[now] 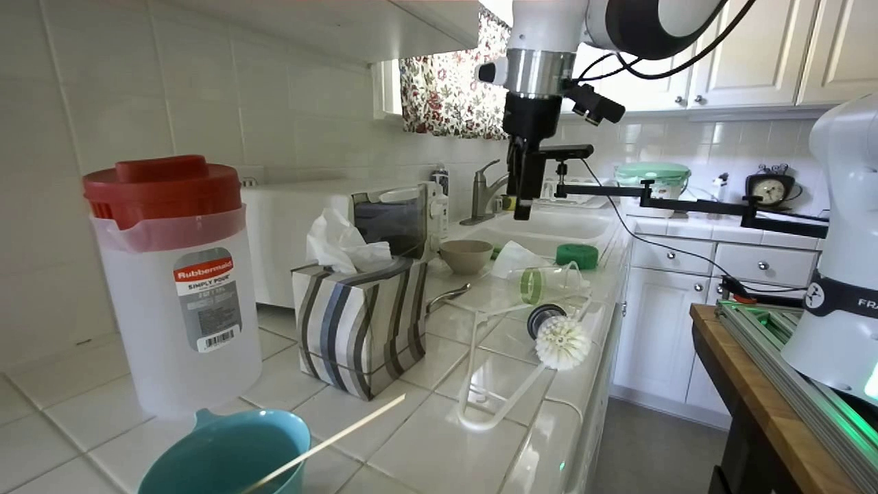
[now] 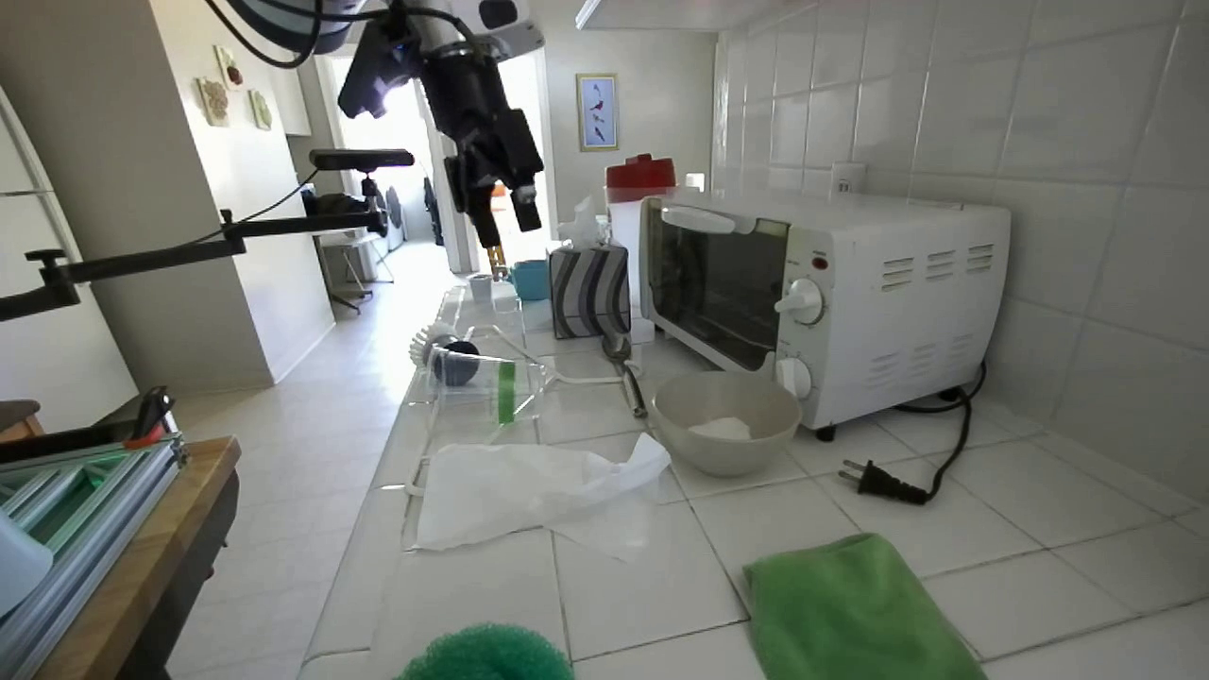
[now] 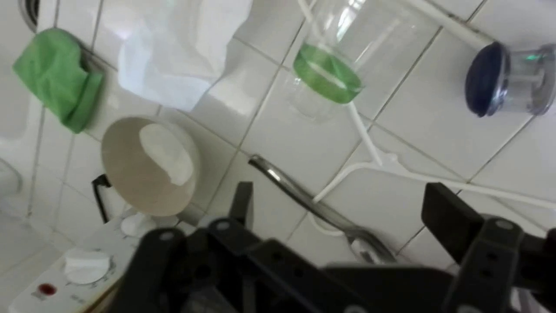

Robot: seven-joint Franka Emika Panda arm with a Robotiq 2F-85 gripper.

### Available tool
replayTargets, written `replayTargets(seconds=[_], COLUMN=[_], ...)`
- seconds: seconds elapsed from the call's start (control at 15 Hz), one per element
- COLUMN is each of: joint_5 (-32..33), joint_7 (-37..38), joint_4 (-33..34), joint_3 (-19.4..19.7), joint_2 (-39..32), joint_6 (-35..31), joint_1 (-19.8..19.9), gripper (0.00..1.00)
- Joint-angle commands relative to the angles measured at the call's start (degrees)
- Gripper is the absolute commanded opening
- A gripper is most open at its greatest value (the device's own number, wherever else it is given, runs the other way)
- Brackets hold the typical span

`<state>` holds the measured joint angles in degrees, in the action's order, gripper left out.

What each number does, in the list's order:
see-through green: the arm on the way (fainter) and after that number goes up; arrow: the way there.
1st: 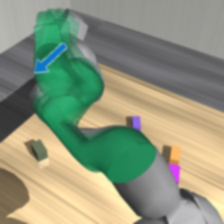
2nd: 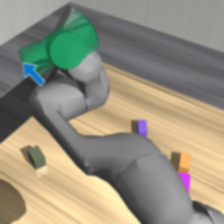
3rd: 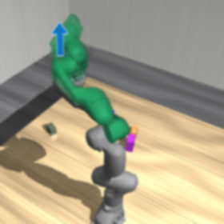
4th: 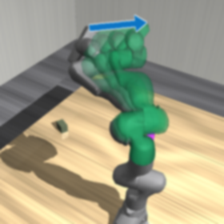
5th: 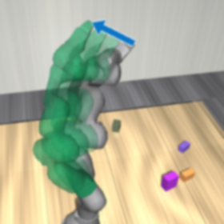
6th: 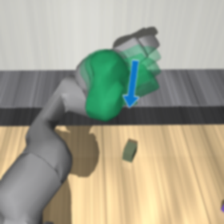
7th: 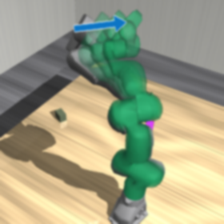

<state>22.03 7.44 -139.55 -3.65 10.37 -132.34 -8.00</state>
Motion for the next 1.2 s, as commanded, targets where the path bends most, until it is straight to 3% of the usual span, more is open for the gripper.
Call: replayTargets(seconds=[0.0,0.33,0.6,0.73,0.8,1.0,1.13], joint_5=[-3.5,8.0,19.0,26.5,21.3,24.7,27.2], joint_7=[-9.2,-8.9,-9.5,-6.2,-7.3,-6.8,-8.0], joint_4=[-0.2,-1.6,-4.4,-4.7,-3.8,-4.0,-5.2], joint_3=[-1.1,-3.0,-3.8,-4.7,-3.9,-4.2,-4.5], joint_2=[-0.4,1.0,0.8,0.0,-0.3,-0.4,0.3], joint_6=[7.0,17.3,14.2,13.7,14.9,14.6,10.8], joint_1=[0.6,1.1,0.9,0.9,0.5,0.3,-0.1], gripper=[1.0,1.0,1.0,1.0,1.0,1.0,1.0])
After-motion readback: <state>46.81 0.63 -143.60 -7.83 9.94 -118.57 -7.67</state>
